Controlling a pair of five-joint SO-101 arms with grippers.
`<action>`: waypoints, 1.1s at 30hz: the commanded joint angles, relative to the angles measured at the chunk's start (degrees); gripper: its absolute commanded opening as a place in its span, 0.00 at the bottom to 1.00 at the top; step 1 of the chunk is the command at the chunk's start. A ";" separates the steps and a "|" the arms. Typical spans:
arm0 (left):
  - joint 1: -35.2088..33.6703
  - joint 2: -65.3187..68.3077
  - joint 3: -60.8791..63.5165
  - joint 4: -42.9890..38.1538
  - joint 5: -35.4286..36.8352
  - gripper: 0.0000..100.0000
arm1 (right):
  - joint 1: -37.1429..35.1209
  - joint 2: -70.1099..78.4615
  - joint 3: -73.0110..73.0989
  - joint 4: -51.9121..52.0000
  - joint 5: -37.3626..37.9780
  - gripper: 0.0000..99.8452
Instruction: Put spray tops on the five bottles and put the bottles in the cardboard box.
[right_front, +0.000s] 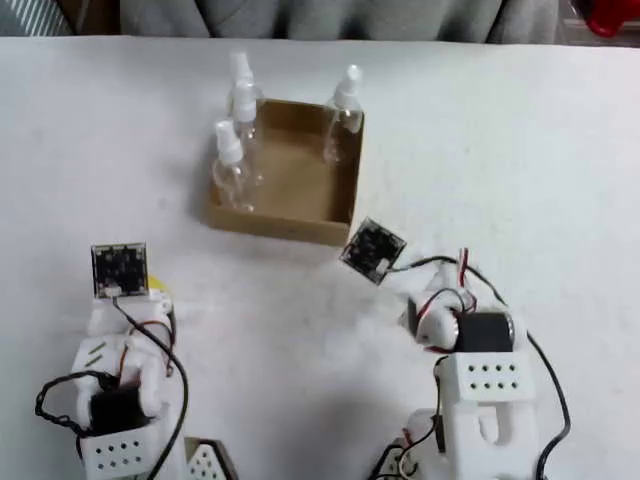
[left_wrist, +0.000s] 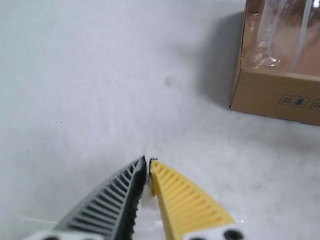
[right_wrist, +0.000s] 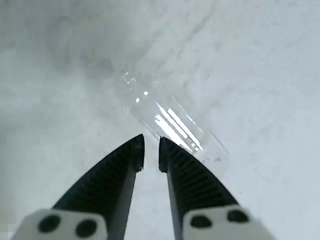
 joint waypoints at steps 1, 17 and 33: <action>-0.31 -0.84 0.00 -0.44 -0.70 0.02 | 0.57 -0.75 -3.08 0.40 10.55 0.10; -0.22 -0.84 0.00 -0.44 -0.70 0.02 | -0.40 14.90 -3.25 -5.23 30.07 0.24; -0.22 -0.84 0.00 -0.70 -0.70 0.02 | -1.10 31.87 -5.27 -17.98 30.15 0.24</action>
